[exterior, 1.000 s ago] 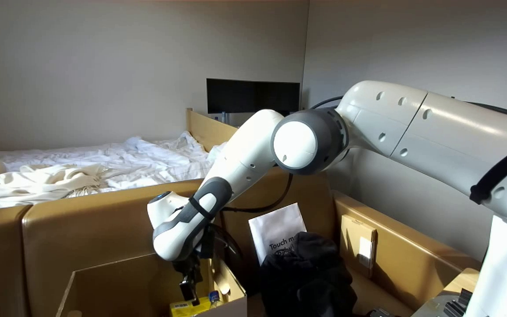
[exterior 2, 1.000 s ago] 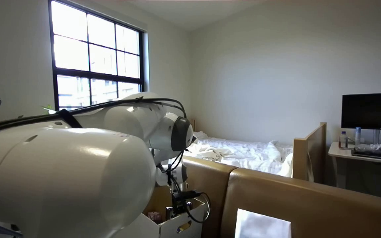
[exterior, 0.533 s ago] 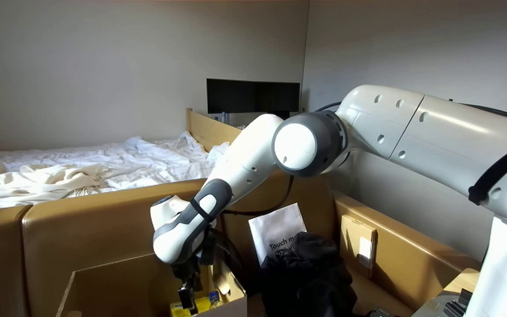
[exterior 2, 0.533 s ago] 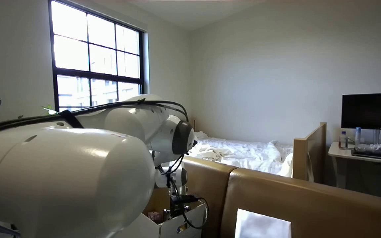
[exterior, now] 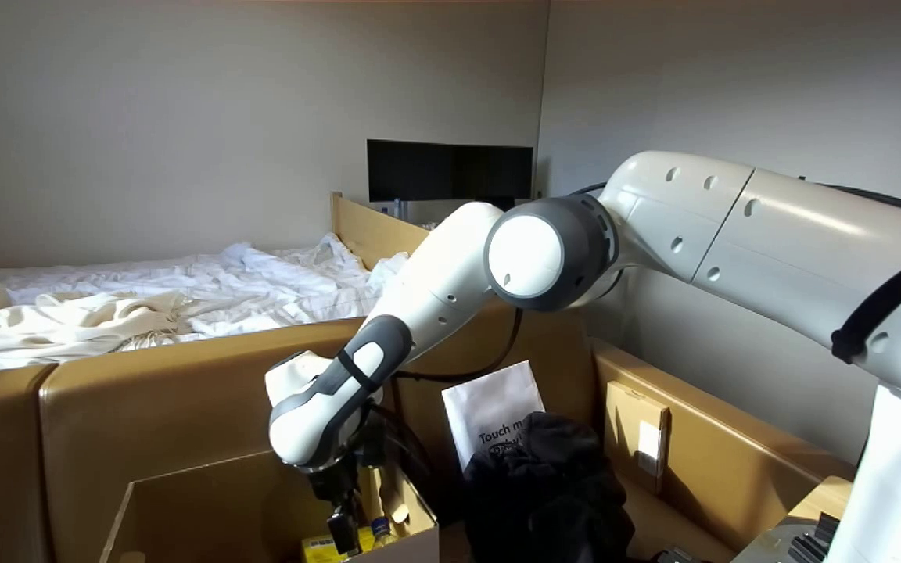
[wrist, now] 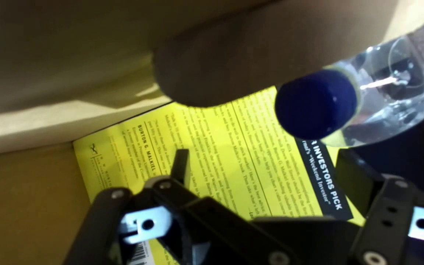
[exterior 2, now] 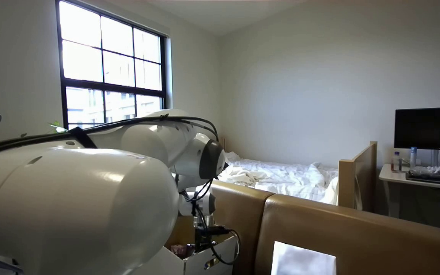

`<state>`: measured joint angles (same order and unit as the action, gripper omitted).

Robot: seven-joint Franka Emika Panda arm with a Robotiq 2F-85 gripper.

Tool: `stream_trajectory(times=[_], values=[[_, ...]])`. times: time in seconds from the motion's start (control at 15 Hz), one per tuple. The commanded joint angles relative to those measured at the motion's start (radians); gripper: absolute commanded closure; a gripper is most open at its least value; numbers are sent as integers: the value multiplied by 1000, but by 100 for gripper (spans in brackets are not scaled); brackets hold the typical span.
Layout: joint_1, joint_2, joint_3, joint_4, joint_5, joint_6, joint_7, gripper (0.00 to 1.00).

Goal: Remove the bottle from the box and put it on the handle of the couch

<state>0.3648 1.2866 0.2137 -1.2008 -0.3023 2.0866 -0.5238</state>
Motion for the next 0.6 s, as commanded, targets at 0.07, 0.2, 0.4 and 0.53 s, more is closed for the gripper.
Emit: stream_trajectory(times=[0.07, 0.2, 0.4, 0.53], values=[[-23, -2, 25, 10, 10, -74, -89, 0], [-17, -1, 20, 21, 9, -109, -87, 0], [-2, 4, 7, 42, 2, -152, -63, 0], [3, 4, 2, 50, -4, -176, -67, 0]])
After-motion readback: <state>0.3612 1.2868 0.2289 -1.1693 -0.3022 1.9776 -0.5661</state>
